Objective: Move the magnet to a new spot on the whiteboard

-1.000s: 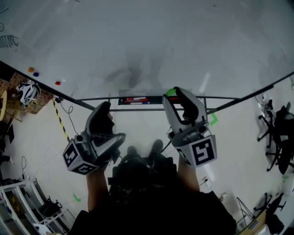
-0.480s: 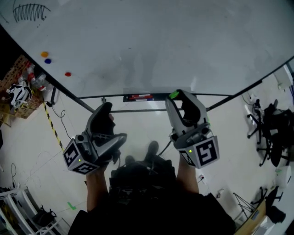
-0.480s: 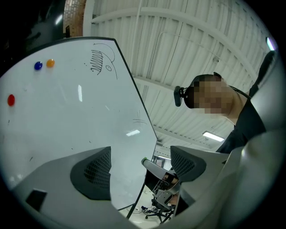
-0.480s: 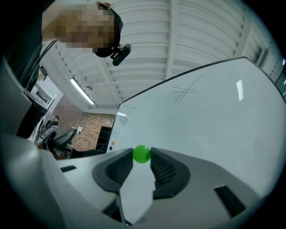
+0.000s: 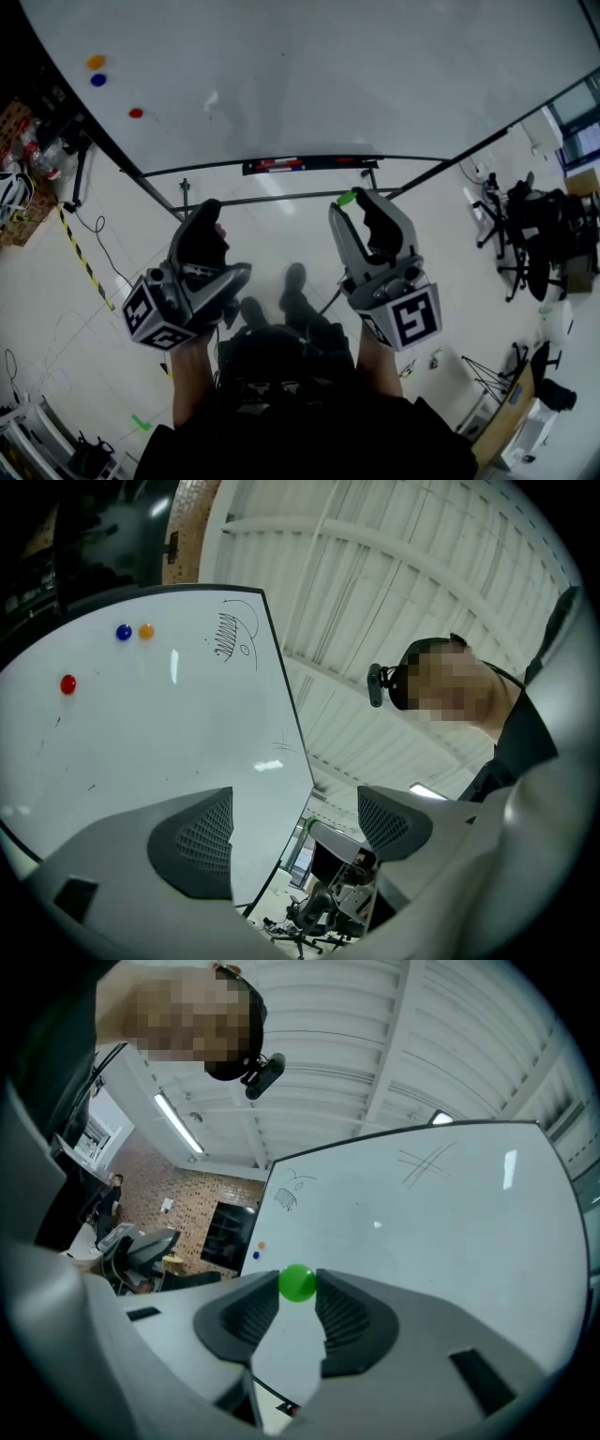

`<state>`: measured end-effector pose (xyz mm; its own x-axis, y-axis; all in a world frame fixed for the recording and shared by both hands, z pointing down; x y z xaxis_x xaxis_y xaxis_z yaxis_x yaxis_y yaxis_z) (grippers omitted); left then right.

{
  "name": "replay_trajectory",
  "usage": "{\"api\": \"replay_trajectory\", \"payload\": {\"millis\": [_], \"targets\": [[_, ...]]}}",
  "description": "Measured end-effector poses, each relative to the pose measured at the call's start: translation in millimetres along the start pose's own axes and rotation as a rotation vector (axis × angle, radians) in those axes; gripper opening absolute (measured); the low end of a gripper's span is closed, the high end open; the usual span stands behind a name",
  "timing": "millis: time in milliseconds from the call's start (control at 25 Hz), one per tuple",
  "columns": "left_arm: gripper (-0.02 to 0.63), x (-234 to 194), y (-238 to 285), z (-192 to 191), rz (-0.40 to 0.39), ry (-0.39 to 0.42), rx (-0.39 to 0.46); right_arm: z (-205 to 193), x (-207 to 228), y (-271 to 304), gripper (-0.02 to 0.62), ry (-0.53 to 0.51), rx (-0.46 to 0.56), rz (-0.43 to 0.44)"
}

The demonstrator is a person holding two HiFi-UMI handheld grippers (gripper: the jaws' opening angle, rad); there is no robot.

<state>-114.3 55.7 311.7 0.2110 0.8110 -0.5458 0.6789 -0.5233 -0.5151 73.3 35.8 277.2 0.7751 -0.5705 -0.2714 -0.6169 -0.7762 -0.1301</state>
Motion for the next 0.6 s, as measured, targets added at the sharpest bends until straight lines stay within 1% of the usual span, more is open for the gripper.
{"api": "replay_trajectory", "payload": {"millis": [160, 400, 480, 600], "targets": [[0.414, -1, 1, 5, -0.011, -0.006, 0.007, 5, 0, 4, 0.149, 0.003, -0.001, 0.001], [0.414, 14, 0, 4, -0.016, 0.035, 0.042, 15, -3, 1, 0.149, 0.007, 0.044, 0.054], [0.414, 18, 0, 6, -0.020, 0.045, 0.052, 15, -6, -1, 0.149, 0.011, 0.030, 0.071], [0.414, 20, 2, 9, -0.030, 0.053, 0.057, 19, -8, -2, 0.149, 0.002, 0.043, 0.066]]}}
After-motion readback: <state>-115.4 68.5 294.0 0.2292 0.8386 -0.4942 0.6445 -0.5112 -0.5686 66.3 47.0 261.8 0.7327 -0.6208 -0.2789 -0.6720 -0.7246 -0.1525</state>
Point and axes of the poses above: the fingertips, and each gripper's own axes: y forward along the fingers, x to its right, z out of its top, the point moved 4 cm from there along -y, backward along the fingers, and after that the axes turned 5 degrees about -y, right-handed, at the moved point
